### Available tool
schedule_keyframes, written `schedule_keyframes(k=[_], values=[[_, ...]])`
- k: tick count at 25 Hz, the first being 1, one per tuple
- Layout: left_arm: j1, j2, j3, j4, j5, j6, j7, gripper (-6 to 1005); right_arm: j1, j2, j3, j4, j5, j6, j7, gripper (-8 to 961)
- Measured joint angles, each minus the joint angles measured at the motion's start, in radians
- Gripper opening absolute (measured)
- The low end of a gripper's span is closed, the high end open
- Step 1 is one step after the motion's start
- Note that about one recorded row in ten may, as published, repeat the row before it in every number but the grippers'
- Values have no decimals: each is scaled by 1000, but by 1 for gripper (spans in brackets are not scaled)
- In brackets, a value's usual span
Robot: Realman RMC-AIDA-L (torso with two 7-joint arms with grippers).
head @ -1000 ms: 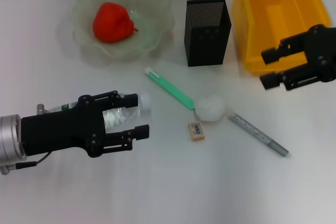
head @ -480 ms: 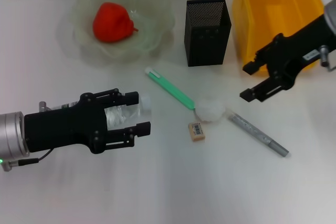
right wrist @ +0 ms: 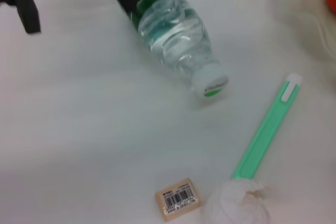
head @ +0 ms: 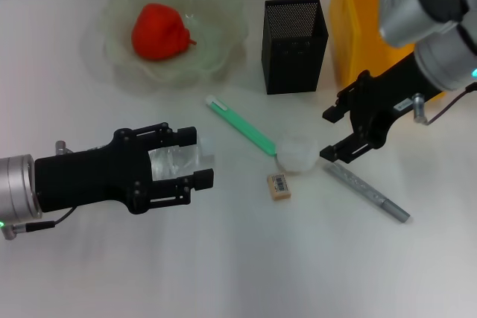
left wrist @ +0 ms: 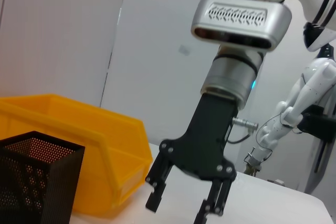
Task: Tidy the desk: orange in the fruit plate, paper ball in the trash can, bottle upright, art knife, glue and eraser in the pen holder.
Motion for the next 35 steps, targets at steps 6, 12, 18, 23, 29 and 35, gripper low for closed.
schedule_keyframes(k=[6, 12, 18, 23, 29, 35], values=[[-2, 3, 0, 0, 0, 0, -1, 755, -2, 3, -31, 69, 37, 76, -39, 672], [-3, 6, 0, 0, 0, 0, -1, 755, 3, 4, -50, 128, 68, 145, -82, 663], [-3, 6, 0, 0, 0, 0, -1, 755, 1, 4, -89, 175, 114, 201, -118, 653], [-3, 6, 0, 0, 0, 0, -1, 754, 3, 6, -105, 225, 128, 249, -147, 645], [-3, 5, 0, 0, 0, 3, 0, 754, -3, 6, -124, 247, 156, 275, -165, 635], [-2, 5, 0, 0, 0, 5, 0, 754, -10, 6, -115, 227, 157, 274, -144, 625]])
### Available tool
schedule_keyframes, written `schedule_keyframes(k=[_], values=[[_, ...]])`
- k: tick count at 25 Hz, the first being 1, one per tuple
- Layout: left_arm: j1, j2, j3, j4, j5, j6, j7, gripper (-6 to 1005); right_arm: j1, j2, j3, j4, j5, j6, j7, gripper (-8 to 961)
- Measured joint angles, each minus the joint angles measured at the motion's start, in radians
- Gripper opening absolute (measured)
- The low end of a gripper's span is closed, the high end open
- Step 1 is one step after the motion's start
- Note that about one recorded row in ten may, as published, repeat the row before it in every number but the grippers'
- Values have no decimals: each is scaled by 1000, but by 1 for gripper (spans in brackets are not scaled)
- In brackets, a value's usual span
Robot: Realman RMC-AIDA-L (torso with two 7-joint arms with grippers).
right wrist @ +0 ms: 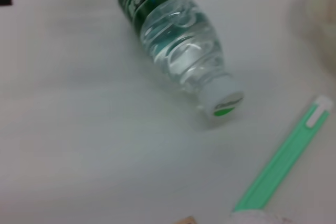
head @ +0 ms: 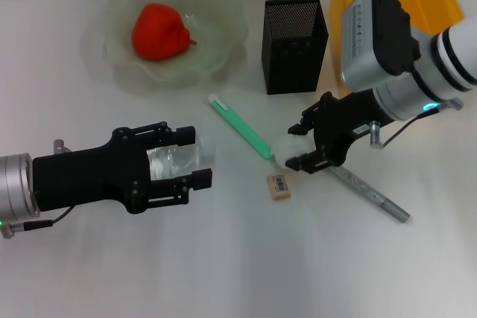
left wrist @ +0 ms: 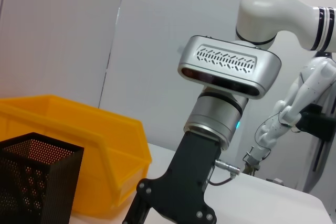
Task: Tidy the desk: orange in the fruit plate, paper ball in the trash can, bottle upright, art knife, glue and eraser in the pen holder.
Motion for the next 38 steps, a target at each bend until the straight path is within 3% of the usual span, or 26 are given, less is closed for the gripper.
schedule_keyframes(k=[7, 14, 20, 28, 32, 38], values=[[0, 0, 0, 1, 0, 0, 6, 754, -68, -6, 35, -195, 50, -75, 86, 517], [-1, 0, 0, 7, -6, 6, -2, 754, -108, -8, 371, -394, 222, -230, 165, 490], [-1, -1, 0, 7, -6, 6, -2, 754, -130, -9, 591, -386, 273, -97, 179, 488], [-2, -3, -2, 8, -7, 6, -3, 753, -142, -10, 598, -255, 262, 167, 178, 487], [-2, -2, -2, 8, -7, 6, -4, 752, -134, -15, 595, -204, 254, 226, 175, 486], [-2, -1, -5, 7, -6, 6, -6, 752, -125, -27, 562, -161, 239, 264, 175, 588]])
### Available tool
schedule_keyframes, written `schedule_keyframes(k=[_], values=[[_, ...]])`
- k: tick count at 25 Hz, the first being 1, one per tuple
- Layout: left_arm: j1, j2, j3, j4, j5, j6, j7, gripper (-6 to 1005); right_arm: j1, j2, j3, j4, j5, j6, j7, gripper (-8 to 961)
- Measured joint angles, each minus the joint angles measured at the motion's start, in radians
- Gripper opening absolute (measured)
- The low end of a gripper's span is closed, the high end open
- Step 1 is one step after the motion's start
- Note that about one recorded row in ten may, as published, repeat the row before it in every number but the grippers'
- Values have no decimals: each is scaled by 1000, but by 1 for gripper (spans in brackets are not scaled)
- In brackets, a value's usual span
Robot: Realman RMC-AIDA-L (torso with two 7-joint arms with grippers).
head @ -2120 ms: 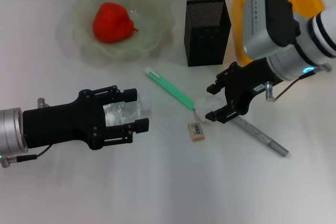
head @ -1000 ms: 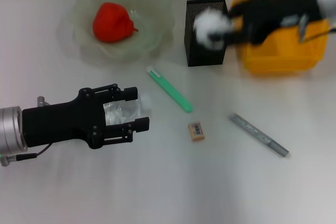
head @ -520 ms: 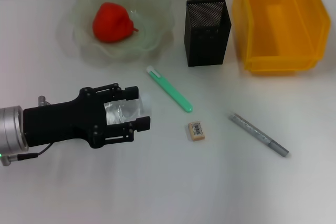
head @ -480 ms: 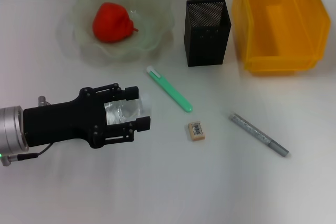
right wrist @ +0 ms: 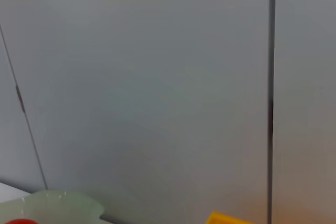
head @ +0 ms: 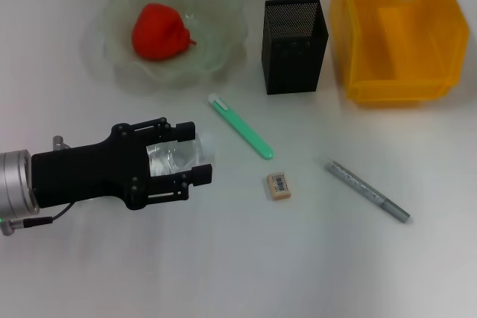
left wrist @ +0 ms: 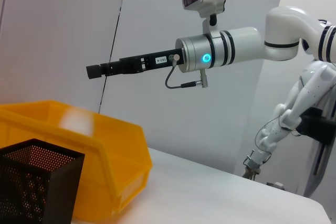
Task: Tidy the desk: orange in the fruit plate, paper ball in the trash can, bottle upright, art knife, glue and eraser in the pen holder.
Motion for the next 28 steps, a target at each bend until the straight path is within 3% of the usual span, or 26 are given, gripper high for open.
schedule_keyframes(k=[5, 9, 10, 11, 12, 13, 14, 15, 17, 18, 20, 23, 28], values=[[0, 1, 0, 0, 0, 1, 0, 751, -7, 2, 7, 2, 42, 8, 0, 743], [0, 1, -1, 1, 0, 1, 0, 751, -40, -4, 9, 10, 195, -13, -3, 742], [0, -1, -1, 1, 0, 2, -3, 750, -65, -18, 10, 34, 318, -86, -25, 742], [0, -1, -1, 1, 0, 2, -3, 750, -65, -18, 10, 34, 318, -86, -25, 742], [-1, -1, -1, 1, 0, 2, -6, 750, -84, -40, 10, 71, 419, -185, -61, 742], [-4, -2, -1, 1, 0, 3, -11, 750, -84, -40, 10, 71, 419, -185, -61, 742], [-8, -3, -2, 1, 0, 3, -19, 750, -94, -53, 10, 101, 472, -250, -82, 742], [-15, -3, -2, 1, 0, 3, -30, 750, -114, -80, 10, 164, 558, -388, -120, 741], [-19, -4, -2, 1, 0, 3, -35, 750, -133, -102, 10, 217, 597, -500, -153, 741], [-23, -4, -2, 0, 0, 3, -40, 749, -133, -102, 10, 217, 597, -500, -153, 741], [-34, -3, -3, -1, -1, 0, -58, 749, -162, -123, 7, 255, 586, -624, -201, 741], [-42, 0, -3, -1, -1, -4, -70, 749, -184, -129, 2, 259, 527, -681, -235, 740], [-55, 8, -3, 4, -1, -14, -100, 748, -206, -121, 3, 254, 302, -716, -320, 739]])
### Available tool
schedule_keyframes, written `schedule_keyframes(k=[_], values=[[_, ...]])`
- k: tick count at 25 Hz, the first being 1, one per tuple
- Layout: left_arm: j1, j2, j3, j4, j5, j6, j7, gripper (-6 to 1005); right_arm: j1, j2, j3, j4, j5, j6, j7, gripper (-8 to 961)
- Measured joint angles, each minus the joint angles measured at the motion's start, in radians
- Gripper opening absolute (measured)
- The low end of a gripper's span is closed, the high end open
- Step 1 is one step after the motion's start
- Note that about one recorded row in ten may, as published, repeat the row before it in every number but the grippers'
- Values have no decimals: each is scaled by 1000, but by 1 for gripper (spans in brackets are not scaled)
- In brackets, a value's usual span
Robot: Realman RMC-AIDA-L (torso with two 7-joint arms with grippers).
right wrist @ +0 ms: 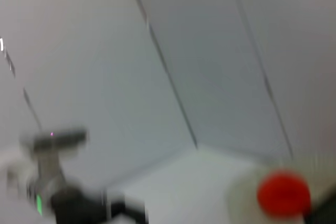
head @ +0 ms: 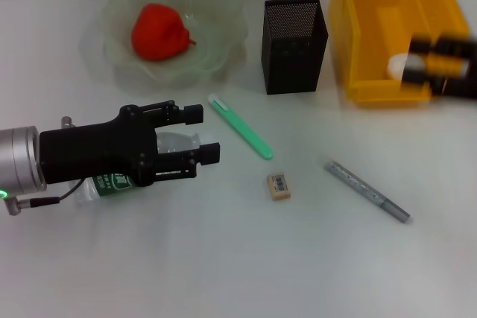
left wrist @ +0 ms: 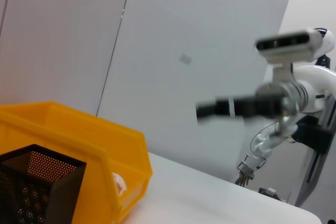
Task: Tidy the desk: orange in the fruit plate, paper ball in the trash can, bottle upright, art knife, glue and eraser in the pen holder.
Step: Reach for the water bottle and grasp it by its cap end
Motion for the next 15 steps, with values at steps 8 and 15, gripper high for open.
schedule_keyframes(k=[8, 15], values=[[-12, 12, 0, 12, 6, -14, -54, 747, -45, 78, 5, -2, -158, 92, -237, 737], [-119, 31, 8, 85, 91, -21, -274, 747, -50, 105, -1, 23, -168, 166, -296, 733]])
